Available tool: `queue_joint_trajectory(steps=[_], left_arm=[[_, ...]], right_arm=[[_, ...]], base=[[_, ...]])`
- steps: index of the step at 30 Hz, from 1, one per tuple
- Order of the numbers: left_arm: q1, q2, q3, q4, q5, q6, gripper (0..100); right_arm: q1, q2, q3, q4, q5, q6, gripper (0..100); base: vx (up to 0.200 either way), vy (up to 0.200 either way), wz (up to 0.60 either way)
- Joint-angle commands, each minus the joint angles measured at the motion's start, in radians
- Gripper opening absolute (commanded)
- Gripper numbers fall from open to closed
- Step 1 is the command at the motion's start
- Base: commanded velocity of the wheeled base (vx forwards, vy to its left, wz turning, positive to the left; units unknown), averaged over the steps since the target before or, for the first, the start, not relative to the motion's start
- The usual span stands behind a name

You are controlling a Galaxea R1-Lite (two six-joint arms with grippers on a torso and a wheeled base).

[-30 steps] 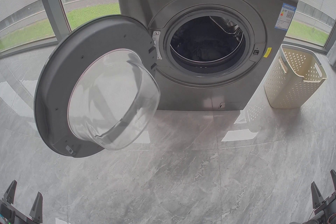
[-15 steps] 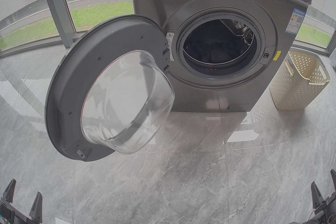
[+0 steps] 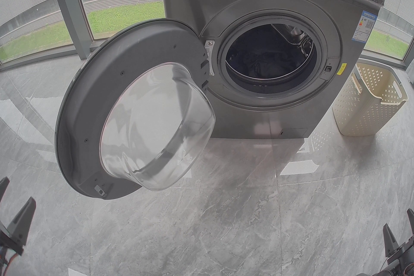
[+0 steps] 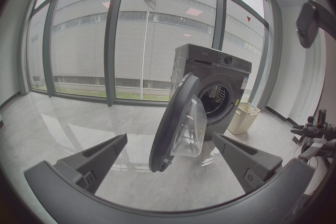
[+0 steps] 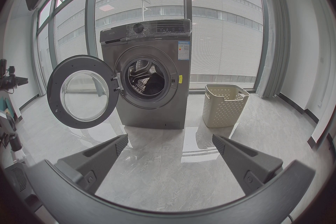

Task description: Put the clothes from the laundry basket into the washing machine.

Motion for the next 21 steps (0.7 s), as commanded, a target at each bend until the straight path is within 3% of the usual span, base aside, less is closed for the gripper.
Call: queue_joint_trajectory(steps=[1,6,12,16,21], left_arm=[[-0.002,0.479,-0.082,-0.202,-0.116,-0.033,100],[0.010,0.653,-0.082,-0.362,-0.120,-0.039,100],[-0.006,0.723,-0.072,-0.458,-0.131,-0.036,100],[-0.079,0.702,-0.055,-0.454,-0.182,-0.033,100],[-0.163,0.682,-0.024,-0.460,-0.176,-0.024,100]], right_arm=[[0.001,-0.014,0.018,0.000,0.000,0.000,100],[0.001,-0.014,0.018,0.000,0.001,0.000,100],[0.001,-0.014,0.018,0.000,0.000,0.000,100],[0.001,-0.014,0.018,0.000,0.001,0.000,100],[0.001,-0.014,0.018,0.000,0.001,-0.002,100]], base=[[0.000,0.000,0.00],[0.000,0.000,0.00],[0.000,0.000,0.00],[0.000,0.000,0.00],[0.000,0.000,0.00]])
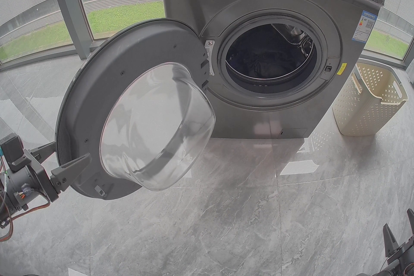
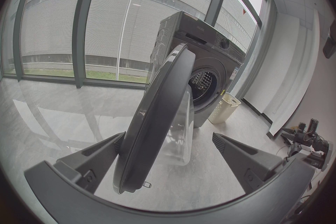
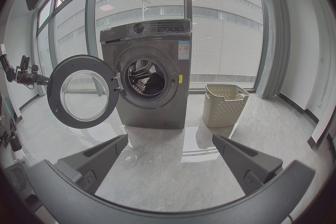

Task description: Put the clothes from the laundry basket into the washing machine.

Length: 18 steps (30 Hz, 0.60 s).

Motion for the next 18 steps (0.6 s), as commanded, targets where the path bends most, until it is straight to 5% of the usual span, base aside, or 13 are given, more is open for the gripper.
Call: queue_joint_trajectory(steps=[1,8,14,18], left_arm=[[-0.072,0.009,0.029,-0.004,-0.006,0.005,100],[-0.376,-0.181,0.093,0.014,0.000,-0.007,100],[-0.387,-0.204,0.084,0.074,0.000,-0.011,100],[-0.324,-0.197,0.059,0.069,0.004,-0.050,100]], right_arm=[[0.001,-0.015,0.018,0.000,0.000,-0.001,100],[0.001,-0.015,0.018,0.000,0.000,-0.001,100],[0.001,-0.015,0.018,0.000,0.000,-0.001,100],[0.001,-0.015,0.018,0.000,0.000,-0.001,100]], base=[[0.000,0.000,0.00],[0.000,0.000,0.00],[0.000,0.000,0.00],[0.000,0.000,0.00]])
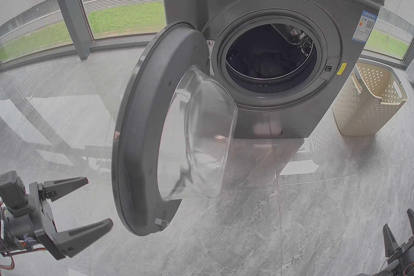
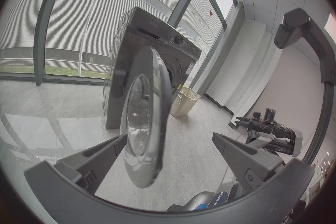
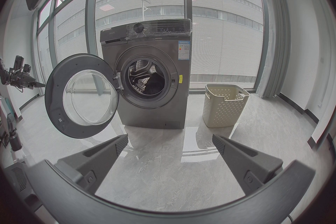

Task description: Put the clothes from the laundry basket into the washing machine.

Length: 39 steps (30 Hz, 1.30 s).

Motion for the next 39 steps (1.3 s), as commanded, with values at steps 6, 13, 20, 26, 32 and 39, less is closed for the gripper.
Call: queue_joint_trajectory(steps=[6,13,20,26,32,39], left_arm=[[0.166,0.056,-0.062,-0.010,0.001,-0.016,100],[0.171,0.195,-0.062,-0.039,0.020,0.051,100],[0.090,0.325,-0.100,-0.120,0.064,0.048,100],[-0.035,0.457,-0.188,-0.229,0.107,0.037,100],[-0.125,0.600,-0.343,-0.260,0.182,0.001,100],[-0.183,0.767,-0.465,-0.379,0.204,-0.001,100]], right_arm=[[0.001,-0.015,0.018,0.000,0.000,0.000,100],[0.001,-0.015,0.018,0.000,0.000,0.000,100],[0.001,-0.015,0.018,0.002,0.000,0.000,100],[0.001,-0.015,0.018,0.002,0.000,0.000,100],[0.001,-0.015,0.016,0.002,0.000,-0.002,100],[0.001,-0.015,0.016,0.002,0.000,-0.002,100]], base=[[0.000,0.000,0.00],[0.000,0.000,0.00],[0.000,0.000,0.00],[0.000,0.000,0.00],[0.000,0.000,0.00],[0.000,0.000,0.00]])
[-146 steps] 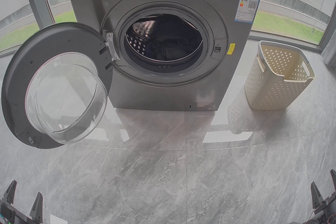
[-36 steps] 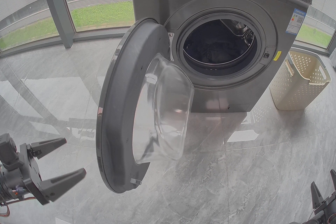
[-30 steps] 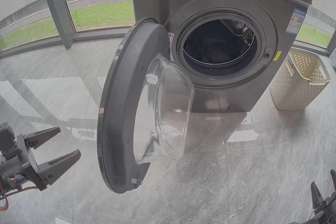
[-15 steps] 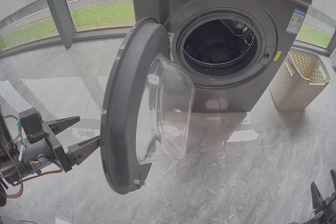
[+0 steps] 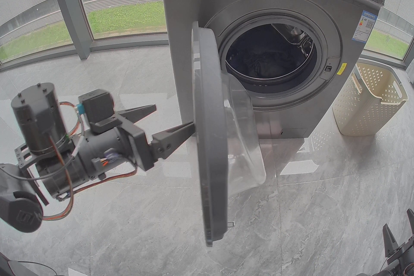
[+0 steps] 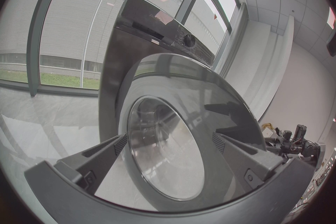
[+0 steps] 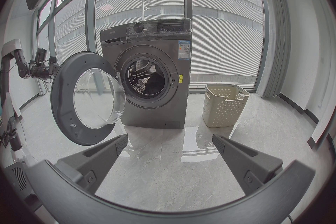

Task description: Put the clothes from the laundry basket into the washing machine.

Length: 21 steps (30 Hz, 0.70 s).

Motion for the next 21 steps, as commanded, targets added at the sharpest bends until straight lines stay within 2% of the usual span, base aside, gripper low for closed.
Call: queue_joint_trajectory(steps=[1,7,16,21], left_arm=[[-0.044,0.175,-0.104,-0.085,0.024,-0.003,100],[-0.044,0.267,-0.195,-0.103,0.033,-0.002,100],[-0.046,0.404,-0.379,-0.109,0.136,-0.006,100],[-0.048,0.467,-0.454,-0.174,0.171,-0.006,100]], right_arm=[[0.001,-0.016,0.016,0.000,0.000,-0.001,100],[0.001,-0.016,0.016,0.000,0.000,-0.001,100],[0.001,-0.016,0.016,0.000,0.000,-0.001,100],[0.001,-0.016,0.016,0.000,0.000,-0.001,100]], base=[[0.000,0.000,0.00],[0.000,0.000,0.00],[0.000,0.000,0.00],[0.000,0.000,0.00]])
